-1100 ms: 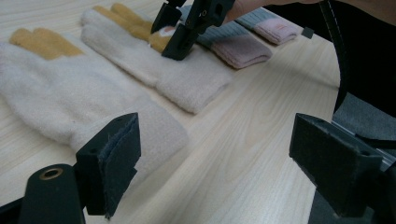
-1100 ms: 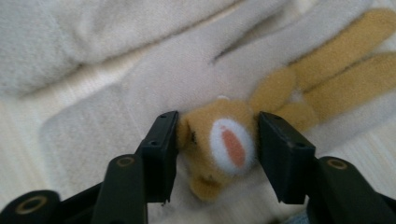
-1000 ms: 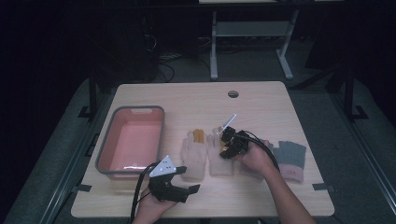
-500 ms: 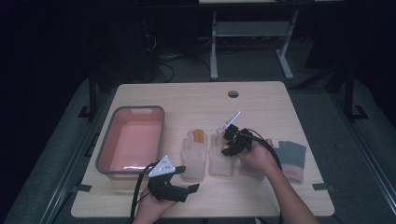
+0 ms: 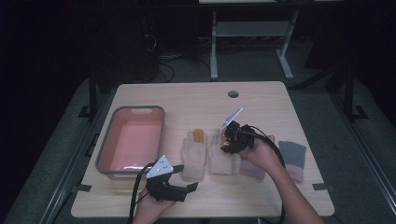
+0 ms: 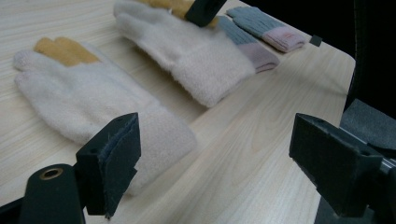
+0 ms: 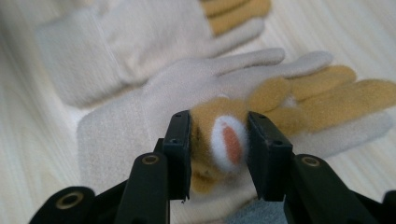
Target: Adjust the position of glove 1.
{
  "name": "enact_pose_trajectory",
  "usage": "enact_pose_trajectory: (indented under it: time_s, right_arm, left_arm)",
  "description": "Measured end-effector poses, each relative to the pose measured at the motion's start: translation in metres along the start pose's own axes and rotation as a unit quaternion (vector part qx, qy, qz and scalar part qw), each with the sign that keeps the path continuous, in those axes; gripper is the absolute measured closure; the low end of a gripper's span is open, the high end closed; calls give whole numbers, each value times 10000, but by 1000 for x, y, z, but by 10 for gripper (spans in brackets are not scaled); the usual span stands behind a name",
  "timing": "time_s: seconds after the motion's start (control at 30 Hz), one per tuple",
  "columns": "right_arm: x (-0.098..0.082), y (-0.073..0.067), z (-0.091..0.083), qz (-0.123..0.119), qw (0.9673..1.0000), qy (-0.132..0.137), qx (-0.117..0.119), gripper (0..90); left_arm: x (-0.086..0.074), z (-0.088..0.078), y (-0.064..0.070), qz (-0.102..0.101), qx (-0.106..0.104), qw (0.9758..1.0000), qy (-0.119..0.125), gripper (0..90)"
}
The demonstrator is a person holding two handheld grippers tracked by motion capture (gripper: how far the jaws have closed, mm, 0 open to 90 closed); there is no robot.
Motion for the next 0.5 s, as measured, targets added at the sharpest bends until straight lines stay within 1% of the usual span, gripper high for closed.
enact_pose_trajectory:
  time_s: [0.07,0.13,0.17,0.27,0.33,0.37,0.4,0.43,0.5]
  right_arm:
    - [4,-2,-4,-25,10000,48,5,629]
    - [10,-5,-10,-57,9999,127,20,629]
    - [13,-6,-11,-84,9998,154,31,629]
    - [23,-11,-13,-157,9996,217,53,629]
    - [30,-15,-11,-228,9994,241,70,629]
    - [34,-17,-8,-262,9993,239,111,629]
    - [37,-19,-7,-256,9993,228,126,629]
    - [41,-22,-4,-300,9991,254,159,629]
    - [48,-26,2,-373,9988,222,213,629]
  left_arm:
    - [0,-2,0,19,26,10000,-35,168]
    - [1,-3,0,-1,34,10000,15,168]
    - [2,-4,0,11,39,10000,30,168]
    - [3,-6,0,-43,49,9999,99,168]
    - [3,-7,0,-56,56,9999,104,168]
    - [3,-7,0,-97,69,9998,134,168]
    - [3,-8,-1,-77,69,9999,117,168]
    - [3,-8,-1,-77,69,9999,117,168]
    - [3,-9,-1,-50,67,9999,111,168]
Point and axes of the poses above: each handheld gripper's, and its own axes: z roughly forward along the jaws, x roughly out of its top, y roughly to its right, the point moved 4 cm from there along z, roughly forward along the jaws, and after that the axes turned 4 degrees about -y, right-handed, at the moved point
